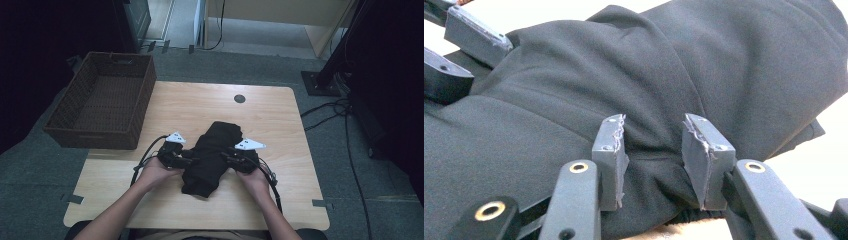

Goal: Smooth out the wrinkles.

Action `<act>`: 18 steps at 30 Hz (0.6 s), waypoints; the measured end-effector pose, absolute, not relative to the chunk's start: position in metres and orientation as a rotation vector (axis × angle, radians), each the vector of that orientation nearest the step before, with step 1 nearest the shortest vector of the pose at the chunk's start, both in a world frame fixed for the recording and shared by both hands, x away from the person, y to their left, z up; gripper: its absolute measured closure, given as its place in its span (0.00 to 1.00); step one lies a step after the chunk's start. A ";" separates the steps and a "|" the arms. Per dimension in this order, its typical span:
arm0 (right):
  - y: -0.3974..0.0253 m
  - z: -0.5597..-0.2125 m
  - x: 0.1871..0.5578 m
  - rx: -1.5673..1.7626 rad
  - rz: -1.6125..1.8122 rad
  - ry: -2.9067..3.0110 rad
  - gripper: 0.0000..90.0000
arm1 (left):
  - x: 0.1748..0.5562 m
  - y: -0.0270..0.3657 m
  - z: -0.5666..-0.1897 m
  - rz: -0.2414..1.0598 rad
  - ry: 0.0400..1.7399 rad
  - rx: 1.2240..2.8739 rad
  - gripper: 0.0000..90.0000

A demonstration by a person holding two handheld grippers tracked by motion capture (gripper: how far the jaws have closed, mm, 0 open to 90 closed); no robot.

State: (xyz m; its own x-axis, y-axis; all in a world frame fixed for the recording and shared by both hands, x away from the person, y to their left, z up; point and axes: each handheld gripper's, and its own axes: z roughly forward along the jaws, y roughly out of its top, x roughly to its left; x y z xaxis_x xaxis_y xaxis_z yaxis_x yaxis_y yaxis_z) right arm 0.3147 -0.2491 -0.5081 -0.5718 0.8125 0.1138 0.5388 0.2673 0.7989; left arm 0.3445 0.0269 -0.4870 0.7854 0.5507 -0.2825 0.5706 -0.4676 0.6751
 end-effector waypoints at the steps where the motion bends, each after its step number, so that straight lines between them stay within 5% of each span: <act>1: -0.250 -0.508 0.315 1.241 1.211 2.223 0.68 | 0.347 0.028 -0.485 -0.029 0.826 2.167 0.52; 18: -0.251 -0.508 0.316 1.233 1.214 2.230 0.67 | 0.405 0.053 -0.425 0.094 0.843 2.174 0.50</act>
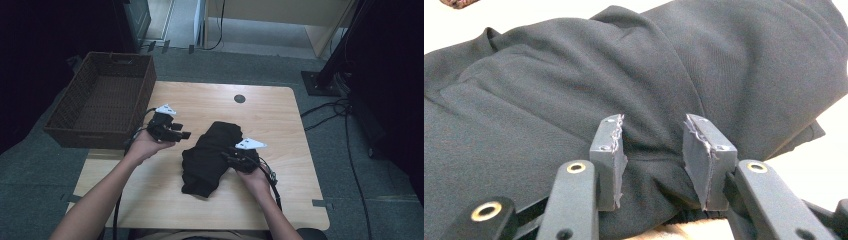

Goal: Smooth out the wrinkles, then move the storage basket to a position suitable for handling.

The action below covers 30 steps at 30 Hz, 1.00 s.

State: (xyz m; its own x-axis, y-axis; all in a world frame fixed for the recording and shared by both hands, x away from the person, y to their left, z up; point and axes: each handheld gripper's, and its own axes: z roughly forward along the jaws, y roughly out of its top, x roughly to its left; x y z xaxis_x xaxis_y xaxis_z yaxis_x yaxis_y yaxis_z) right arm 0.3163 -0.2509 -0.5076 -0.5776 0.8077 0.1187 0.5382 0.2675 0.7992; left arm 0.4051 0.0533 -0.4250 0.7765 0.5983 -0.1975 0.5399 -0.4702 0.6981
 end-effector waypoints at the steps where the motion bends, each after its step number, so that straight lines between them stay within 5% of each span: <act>1: -0.251 -0.508 0.317 1.231 1.213 2.229 0.67 | 0.408 0.055 -0.423 0.097 0.841 2.172 0.51; 30: -0.250 -0.508 0.316 1.228 1.207 2.229 0.67 | 0.491 0.152 -0.383 0.286 1.082 2.165 0.55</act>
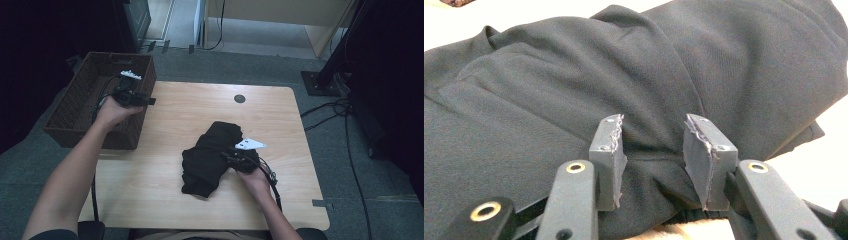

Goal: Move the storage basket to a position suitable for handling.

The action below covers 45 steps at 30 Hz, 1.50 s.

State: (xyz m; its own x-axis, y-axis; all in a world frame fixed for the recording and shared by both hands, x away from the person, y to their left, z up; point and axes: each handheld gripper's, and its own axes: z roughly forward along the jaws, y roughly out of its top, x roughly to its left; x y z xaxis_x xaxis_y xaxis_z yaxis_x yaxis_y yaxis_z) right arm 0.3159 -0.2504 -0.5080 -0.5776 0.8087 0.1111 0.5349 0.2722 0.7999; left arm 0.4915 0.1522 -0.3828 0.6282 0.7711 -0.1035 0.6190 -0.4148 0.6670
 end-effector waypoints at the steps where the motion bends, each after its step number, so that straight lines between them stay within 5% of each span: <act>1: -0.250 -0.508 0.316 1.228 1.208 2.228 0.67 | 0.493 0.155 -0.383 0.299 1.090 2.162 0.55; 15: -0.250 -0.509 0.315 1.233 1.212 2.226 0.67 | 0.504 0.174 -0.393 0.349 1.191 2.167 0.61; 20: -0.250 -0.509 0.315 1.236 1.215 2.226 0.67 | 0.501 0.170 -0.403 0.374 1.199 2.183 0.75; 45: -0.250 -0.510 0.315 1.233 1.219 2.217 0.66 | 0.431 0.108 -0.408 0.152 0.915 2.218 0.80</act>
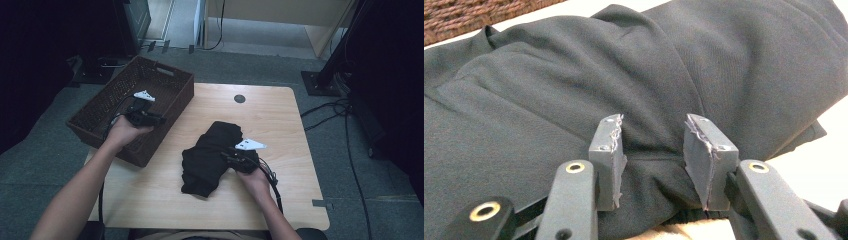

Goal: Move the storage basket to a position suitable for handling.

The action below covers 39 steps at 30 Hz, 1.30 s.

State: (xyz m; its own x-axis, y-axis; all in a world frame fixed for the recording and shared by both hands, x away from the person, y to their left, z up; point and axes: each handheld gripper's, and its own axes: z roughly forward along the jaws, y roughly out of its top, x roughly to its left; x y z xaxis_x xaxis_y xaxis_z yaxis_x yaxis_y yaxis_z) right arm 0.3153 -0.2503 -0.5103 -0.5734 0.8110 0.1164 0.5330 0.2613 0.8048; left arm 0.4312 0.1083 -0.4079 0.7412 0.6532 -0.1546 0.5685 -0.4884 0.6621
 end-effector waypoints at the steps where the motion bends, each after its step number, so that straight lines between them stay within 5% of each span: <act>1: -0.250 -0.510 0.315 1.232 1.218 2.217 0.66 | 0.429 0.106 -0.408 0.149 0.909 2.220 0.80; 13: -0.249 -0.511 0.315 1.234 1.222 2.210 0.66 | 0.417 0.095 -0.407 0.134 0.907 2.202 0.77; 25: -0.252 -0.499 0.307 1.259 1.241 2.196 0.66 | 0.395 0.063 -0.361 0.199 0.791 2.178 0.62; 39: -0.249 -0.502 0.285 1.273 1.248 2.208 0.80 | 0.374 0.009 -0.412 0.048 0.773 2.239 0.58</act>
State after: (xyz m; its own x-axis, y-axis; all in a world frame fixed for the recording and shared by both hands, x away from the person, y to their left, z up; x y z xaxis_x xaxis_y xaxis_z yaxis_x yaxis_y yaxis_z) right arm 0.2848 -0.2490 -0.5021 -0.5608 0.8137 0.1527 0.5504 0.2286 0.8030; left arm 0.3744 0.0086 -0.4124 0.8165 0.5436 -0.1946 0.5151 -0.5335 0.6709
